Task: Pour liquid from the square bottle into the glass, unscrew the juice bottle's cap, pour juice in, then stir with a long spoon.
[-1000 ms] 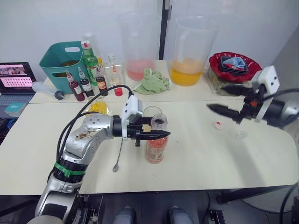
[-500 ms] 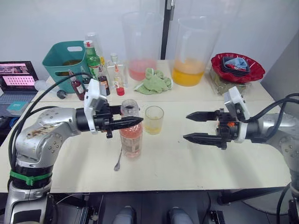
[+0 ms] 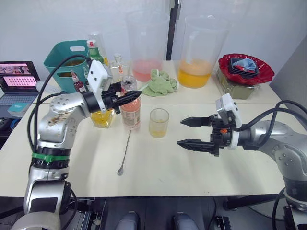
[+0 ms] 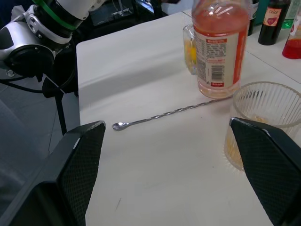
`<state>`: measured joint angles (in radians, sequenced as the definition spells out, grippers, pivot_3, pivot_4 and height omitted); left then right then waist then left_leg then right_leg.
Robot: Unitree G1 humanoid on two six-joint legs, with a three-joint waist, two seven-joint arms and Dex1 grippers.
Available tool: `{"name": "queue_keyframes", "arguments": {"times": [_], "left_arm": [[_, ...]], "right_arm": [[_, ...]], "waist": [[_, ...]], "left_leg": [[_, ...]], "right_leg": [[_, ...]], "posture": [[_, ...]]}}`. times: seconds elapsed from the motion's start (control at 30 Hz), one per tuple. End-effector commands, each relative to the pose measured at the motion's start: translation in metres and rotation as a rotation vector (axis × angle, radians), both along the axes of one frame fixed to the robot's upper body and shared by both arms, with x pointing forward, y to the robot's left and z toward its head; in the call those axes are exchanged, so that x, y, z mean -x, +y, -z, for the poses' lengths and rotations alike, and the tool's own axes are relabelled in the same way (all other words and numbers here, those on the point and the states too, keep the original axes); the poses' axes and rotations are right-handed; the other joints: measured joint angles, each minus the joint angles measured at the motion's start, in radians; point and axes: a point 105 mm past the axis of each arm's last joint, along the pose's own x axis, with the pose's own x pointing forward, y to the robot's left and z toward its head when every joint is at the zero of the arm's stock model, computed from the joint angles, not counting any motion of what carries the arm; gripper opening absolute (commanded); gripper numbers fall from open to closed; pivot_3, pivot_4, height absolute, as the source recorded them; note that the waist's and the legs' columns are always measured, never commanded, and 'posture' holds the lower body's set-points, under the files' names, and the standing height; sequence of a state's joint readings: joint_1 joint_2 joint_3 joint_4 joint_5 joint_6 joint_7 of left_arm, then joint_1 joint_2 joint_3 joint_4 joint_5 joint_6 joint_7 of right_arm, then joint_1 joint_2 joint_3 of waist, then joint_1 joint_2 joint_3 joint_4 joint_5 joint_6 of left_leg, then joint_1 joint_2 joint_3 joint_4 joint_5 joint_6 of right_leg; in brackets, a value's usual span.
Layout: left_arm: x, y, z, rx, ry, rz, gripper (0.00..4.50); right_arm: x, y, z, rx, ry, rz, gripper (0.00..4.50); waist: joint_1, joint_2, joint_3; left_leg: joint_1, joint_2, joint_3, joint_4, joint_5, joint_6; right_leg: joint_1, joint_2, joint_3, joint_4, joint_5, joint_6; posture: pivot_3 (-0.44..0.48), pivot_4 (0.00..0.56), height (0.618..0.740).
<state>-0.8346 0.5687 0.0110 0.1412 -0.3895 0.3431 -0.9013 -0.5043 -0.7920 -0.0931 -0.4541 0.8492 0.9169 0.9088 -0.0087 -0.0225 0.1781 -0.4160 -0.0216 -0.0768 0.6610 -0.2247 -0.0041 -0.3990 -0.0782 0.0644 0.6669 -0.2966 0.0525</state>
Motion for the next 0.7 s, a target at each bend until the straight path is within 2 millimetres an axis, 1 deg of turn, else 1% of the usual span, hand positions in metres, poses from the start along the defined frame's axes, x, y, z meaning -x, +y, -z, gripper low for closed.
{"name": "queue_keyframes", "arguments": {"times": [0.03, 0.13, 0.23, 0.3, 0.4, 0.47, 0.5, 0.6, 0.7], "left_arm": [[-0.012, -0.014, -0.030, -0.025, -0.200, -0.027, 1.63], [-0.026, -0.021, -0.030, -0.070, -0.249, -0.062, 1.63], [-0.039, -0.029, -0.023, -0.165, -0.289, -0.100, 1.63], [-0.044, -0.036, -0.023, -0.191, -0.326, -0.103, 1.63], [-0.047, -0.045, -0.022, -0.235, -0.388, -0.096, 1.63], [-0.048, -0.047, -0.021, -0.236, -0.394, -0.094, 1.63], [-0.049, -0.050, -0.020, -0.265, -0.424, -0.094, 1.63], [-0.051, -0.057, -0.018, -0.386, -0.588, -0.133, 1.63], [-0.049, -0.063, -0.012, -0.430, -0.664, -0.105, 1.63]], "right_arm": [[0.006, 0.000, -0.008, -0.021, -0.070, 0.045, 4.47], [0.010, 0.000, -0.006, -0.035, -0.073, 0.077, 4.47], [0.012, -0.001, -0.004, -0.038, -0.082, 0.120, 4.47], [0.012, -0.003, -0.003, -0.035, -0.091, 0.149, 4.47], [0.012, -0.006, -0.003, -0.033, -0.098, 0.187, 4.47], [0.012, -0.007, -0.003, -0.033, -0.099, 0.200, 4.47], [0.013, -0.008, -0.002, -0.031, -0.102, 0.212, 4.47], [0.014, -0.011, -0.001, -0.026, -0.111, 0.252, 4.47], [0.015, -0.013, -0.001, -0.026, -0.116, 0.271, 4.47]], "waist": [[0.006, 0.000, 0.000], [0.008, -0.001, 0.000], [0.006, -0.001, 0.000], [0.006, -0.001, 0.000], [0.004, -0.001, 0.001], [0.003, -0.001, 0.001], [0.002, -0.001, 0.001], [0.001, -0.002, 0.001], [0.000, -0.002, 0.001]], "left_leg": [[-0.001, -0.001, 0.000, 0.000, 0.000, 0.000], [-0.008, -0.001, 0.000, 0.002, 0.000, -0.001], [-0.008, -0.003, 0.000, 0.003, 0.000, -0.001], [-0.008, -0.003, 0.000, 0.003, 0.000, -0.001], [-0.008, -0.003, 0.000, 0.003, 0.001, 0.000], [-0.008, -0.003, 0.001, 0.003, 0.001, 0.000], [-0.008, -0.003, 0.001, 0.003, 0.001, 0.000], [-0.008, -0.003, 0.001, 0.003, 0.001, 0.000], [-0.008, -0.004, 0.001, 0.003, 0.001, 0.000]], "right_leg": [[-0.002, 0.000, 0.000, 0.000, 0.000, 0.000], [-0.007, 0.000, 0.000, 0.003, 0.001, 0.000], [-0.008, -0.001, 0.000, 0.004, 0.001, 0.000], [-0.008, -0.001, 0.000, 0.005, 0.001, 0.000], [-0.008, -0.001, 0.000, 0.005, 0.001, 0.000], [-0.008, -0.001, 0.000, 0.005, 0.001, 0.000], [-0.008, -0.001, 0.000, 0.005, 0.001, 0.000], [-0.008, -0.001, 0.000, 0.005, 0.001, 0.000], [-0.008, -0.001, 0.000, 0.006, 0.001, 0.001]], "posture": [[0.000, 0.150, 0.740], [0.000, 0.150, 0.740], [0.000, 0.150, 0.740], [0.000, 0.150, 0.740], [0.000, 0.150, 0.740], [0.000, 0.150, 0.740], [0.000, 0.150, 0.740], [0.000, 0.150, 0.740], [0.000, 0.150, 0.740]]}}
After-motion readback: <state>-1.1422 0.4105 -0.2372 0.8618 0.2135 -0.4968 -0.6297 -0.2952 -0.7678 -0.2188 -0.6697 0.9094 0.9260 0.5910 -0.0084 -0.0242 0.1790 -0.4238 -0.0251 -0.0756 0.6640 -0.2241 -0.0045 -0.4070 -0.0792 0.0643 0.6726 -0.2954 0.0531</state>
